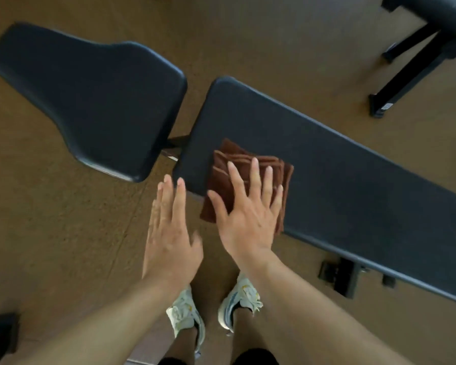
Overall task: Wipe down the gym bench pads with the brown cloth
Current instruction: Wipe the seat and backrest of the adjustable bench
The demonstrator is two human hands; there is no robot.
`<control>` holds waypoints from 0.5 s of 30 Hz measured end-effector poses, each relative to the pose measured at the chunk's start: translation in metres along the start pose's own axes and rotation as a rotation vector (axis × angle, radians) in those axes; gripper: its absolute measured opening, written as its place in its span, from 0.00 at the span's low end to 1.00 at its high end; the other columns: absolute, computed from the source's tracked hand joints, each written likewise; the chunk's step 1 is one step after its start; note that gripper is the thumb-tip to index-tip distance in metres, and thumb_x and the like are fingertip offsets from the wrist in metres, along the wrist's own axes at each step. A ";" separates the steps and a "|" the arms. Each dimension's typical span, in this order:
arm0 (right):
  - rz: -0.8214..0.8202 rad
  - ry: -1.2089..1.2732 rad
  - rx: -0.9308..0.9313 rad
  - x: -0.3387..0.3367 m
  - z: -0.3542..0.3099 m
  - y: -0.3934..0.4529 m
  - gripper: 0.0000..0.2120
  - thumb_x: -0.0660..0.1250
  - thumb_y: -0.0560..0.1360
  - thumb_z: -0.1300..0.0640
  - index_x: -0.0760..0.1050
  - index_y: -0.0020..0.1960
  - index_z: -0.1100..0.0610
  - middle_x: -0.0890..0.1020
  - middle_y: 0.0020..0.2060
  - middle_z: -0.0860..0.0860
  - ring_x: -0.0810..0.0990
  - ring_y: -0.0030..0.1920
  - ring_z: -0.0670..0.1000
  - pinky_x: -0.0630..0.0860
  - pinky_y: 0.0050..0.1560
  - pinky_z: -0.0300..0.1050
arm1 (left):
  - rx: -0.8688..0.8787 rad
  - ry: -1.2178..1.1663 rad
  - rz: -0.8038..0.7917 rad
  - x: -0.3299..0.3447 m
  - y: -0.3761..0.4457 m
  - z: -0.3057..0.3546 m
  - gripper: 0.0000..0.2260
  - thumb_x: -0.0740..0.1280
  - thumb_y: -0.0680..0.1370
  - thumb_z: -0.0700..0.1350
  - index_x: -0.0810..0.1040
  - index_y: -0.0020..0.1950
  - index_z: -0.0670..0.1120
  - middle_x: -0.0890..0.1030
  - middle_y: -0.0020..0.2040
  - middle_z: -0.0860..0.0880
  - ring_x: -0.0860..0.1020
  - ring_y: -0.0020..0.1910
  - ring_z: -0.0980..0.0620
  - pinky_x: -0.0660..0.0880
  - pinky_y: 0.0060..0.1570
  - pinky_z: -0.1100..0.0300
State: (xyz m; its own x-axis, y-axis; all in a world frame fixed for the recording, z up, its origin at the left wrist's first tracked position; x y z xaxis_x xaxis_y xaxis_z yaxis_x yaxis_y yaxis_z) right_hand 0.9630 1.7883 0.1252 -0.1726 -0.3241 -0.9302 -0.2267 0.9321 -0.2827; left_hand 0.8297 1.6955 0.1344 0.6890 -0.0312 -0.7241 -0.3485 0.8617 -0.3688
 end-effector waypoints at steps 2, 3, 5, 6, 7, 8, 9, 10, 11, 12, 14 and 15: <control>-0.008 0.041 0.273 -0.003 0.064 -0.024 0.32 0.45 0.81 0.28 0.50 0.83 0.35 0.46 0.86 0.46 0.39 0.85 0.53 0.39 0.83 0.63 | 0.120 -0.005 -0.027 0.003 0.017 0.040 0.45 0.72 0.77 0.42 0.45 0.84 0.56 0.38 0.84 0.54 0.35 0.82 0.54 0.42 0.81 0.49; -0.007 0.078 0.395 -0.005 0.092 -0.029 0.32 0.45 0.81 0.28 0.48 0.83 0.35 0.45 0.86 0.46 0.38 0.85 0.52 0.38 0.83 0.63 | 0.160 -0.004 -0.058 0.011 0.024 0.059 0.43 0.71 0.78 0.44 0.47 0.84 0.56 0.39 0.84 0.54 0.34 0.82 0.53 0.40 0.81 0.48; 0.011 0.132 0.543 -0.016 0.133 -0.015 0.32 0.45 0.82 0.30 0.46 0.84 0.35 0.43 0.86 0.46 0.37 0.85 0.52 0.38 0.82 0.64 | 0.195 0.044 -0.156 0.034 0.038 0.089 0.43 0.70 0.79 0.52 0.44 0.84 0.55 0.38 0.84 0.52 0.31 0.81 0.50 0.35 0.80 0.45; 0.016 0.145 0.569 -0.024 0.146 0.005 0.32 0.46 0.83 0.30 0.45 0.84 0.36 0.42 0.86 0.46 0.37 0.85 0.53 0.38 0.82 0.64 | 0.188 0.091 -0.212 0.048 0.044 0.095 0.44 0.68 0.79 0.56 0.40 0.83 0.55 0.35 0.83 0.51 0.29 0.80 0.48 0.33 0.79 0.44; 0.012 0.155 0.572 -0.032 0.156 0.031 0.32 0.46 0.83 0.30 0.45 0.84 0.36 0.42 0.86 0.47 0.37 0.85 0.54 0.37 0.82 0.64 | 0.178 0.152 -0.266 0.063 0.048 0.096 0.46 0.67 0.79 0.60 0.35 0.82 0.55 0.31 0.82 0.50 0.26 0.78 0.47 0.31 0.78 0.42; 0.005 0.163 0.559 -0.041 0.164 0.060 0.33 0.47 0.83 0.30 0.45 0.85 0.37 0.42 0.86 0.47 0.37 0.85 0.54 0.37 0.82 0.64 | 0.174 0.215 -0.312 0.075 0.050 0.094 0.48 0.65 0.78 0.64 0.31 0.81 0.55 0.26 0.80 0.50 0.22 0.76 0.46 0.28 0.76 0.41; 0.002 0.165 0.539 -0.050 0.170 0.087 0.33 0.47 0.83 0.30 0.45 0.85 0.37 0.42 0.86 0.47 0.37 0.85 0.54 0.37 0.82 0.65 | 0.178 0.266 -0.338 0.084 0.051 0.091 0.49 0.65 0.78 0.65 0.28 0.80 0.55 0.22 0.78 0.50 0.19 0.74 0.45 0.25 0.74 0.41; 0.001 0.158 0.511 -0.057 0.173 0.109 0.33 0.47 0.83 0.29 0.44 0.84 0.36 0.42 0.86 0.46 0.37 0.85 0.54 0.37 0.82 0.64 | 0.183 0.300 -0.345 0.090 0.051 0.087 0.51 0.65 0.78 0.67 0.26 0.79 0.56 0.19 0.76 0.49 0.18 0.72 0.44 0.23 0.72 0.41; 0.000 0.142 0.478 -0.062 0.174 0.122 0.33 0.47 0.83 0.29 0.44 0.84 0.36 0.42 0.86 0.46 0.37 0.85 0.54 0.37 0.82 0.64 | 0.189 0.326 -0.342 0.092 0.051 0.084 0.52 0.65 0.77 0.67 0.24 0.78 0.55 0.17 0.74 0.49 0.17 0.72 0.43 0.22 0.70 0.41; 0.003 0.126 0.439 -0.063 0.172 0.125 0.33 0.46 0.83 0.29 0.45 0.84 0.36 0.43 0.86 0.46 0.38 0.85 0.53 0.37 0.82 0.63 | 0.193 0.349 -0.340 0.093 0.050 0.083 0.53 0.65 0.76 0.69 0.23 0.78 0.55 0.17 0.74 0.49 0.17 0.71 0.42 0.21 0.70 0.41; 0.034 0.104 0.351 -0.057 0.165 0.100 0.32 0.47 0.83 0.30 0.46 0.84 0.36 0.45 0.86 0.46 0.39 0.85 0.52 0.38 0.83 0.61 | 0.197 0.379 -0.339 0.092 0.049 0.085 0.57 0.65 0.73 0.73 0.22 0.77 0.54 0.16 0.73 0.47 0.17 0.72 0.40 0.22 0.70 0.39; 0.066 0.099 0.323 -0.052 0.159 0.073 0.32 0.47 0.83 0.30 0.48 0.84 0.36 0.46 0.86 0.45 0.40 0.85 0.52 0.38 0.83 0.60 | 0.194 0.391 -0.340 0.092 0.050 0.086 0.59 0.65 0.71 0.74 0.22 0.77 0.54 0.16 0.73 0.47 0.18 0.72 0.39 0.23 0.71 0.38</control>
State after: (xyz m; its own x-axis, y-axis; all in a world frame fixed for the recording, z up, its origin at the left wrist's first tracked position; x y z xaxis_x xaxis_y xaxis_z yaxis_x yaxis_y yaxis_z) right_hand 1.1079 1.8993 0.1155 -0.2723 -0.2608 -0.9262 0.1008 0.9496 -0.2970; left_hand 0.9304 1.7792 0.0999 0.4420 -0.4777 -0.7592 0.0015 0.8468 -0.5319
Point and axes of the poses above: each hand's wrist, its own y-axis towards the middle knuckle, its own x-axis out of the palm, z = x × y, the point moved 10 cm from there along y, towards the middle knuckle
